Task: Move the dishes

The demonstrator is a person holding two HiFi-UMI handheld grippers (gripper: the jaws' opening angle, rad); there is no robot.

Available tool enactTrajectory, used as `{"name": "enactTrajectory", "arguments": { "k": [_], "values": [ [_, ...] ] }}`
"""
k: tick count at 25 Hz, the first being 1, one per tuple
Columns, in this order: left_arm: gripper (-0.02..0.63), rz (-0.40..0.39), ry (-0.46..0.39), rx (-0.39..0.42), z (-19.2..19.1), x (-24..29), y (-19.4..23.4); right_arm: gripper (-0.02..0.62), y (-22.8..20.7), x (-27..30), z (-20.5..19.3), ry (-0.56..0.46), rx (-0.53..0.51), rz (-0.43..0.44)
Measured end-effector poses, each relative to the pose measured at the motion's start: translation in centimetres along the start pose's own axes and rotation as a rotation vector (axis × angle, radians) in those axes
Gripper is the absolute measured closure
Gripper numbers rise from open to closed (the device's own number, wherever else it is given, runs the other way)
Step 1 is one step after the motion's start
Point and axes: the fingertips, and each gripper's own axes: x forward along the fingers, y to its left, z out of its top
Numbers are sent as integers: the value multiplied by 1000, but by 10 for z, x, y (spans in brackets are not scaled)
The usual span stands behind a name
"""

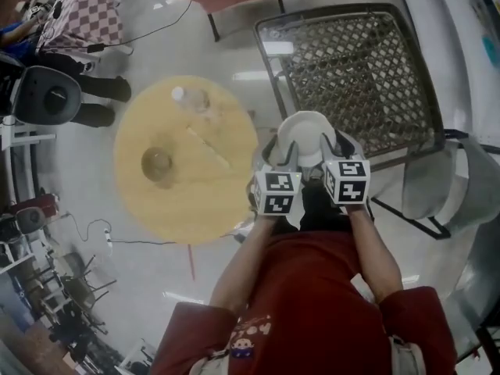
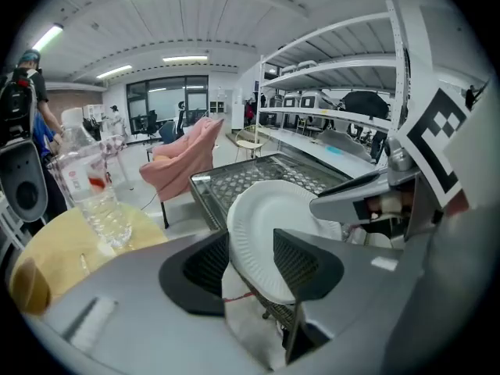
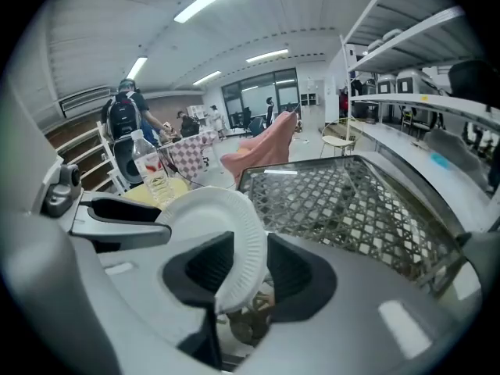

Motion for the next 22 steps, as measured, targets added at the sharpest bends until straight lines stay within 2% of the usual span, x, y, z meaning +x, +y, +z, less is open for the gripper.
{"name": "enactTrajectory", "arguments": {
  "k": [6, 16, 22],
  "values": [
    [414, -42, 9, 33, 9, 10, -15, 459, -19, -7, 2, -5, 31, -40],
    [414, -68, 69, 56, 5, 63, -60, 459, -81, 8, -23, 42, 62, -49],
    [414, -72, 110, 56, -7, 88, -64, 459, -95, 28, -37, 83, 65, -41]
  ]
}}
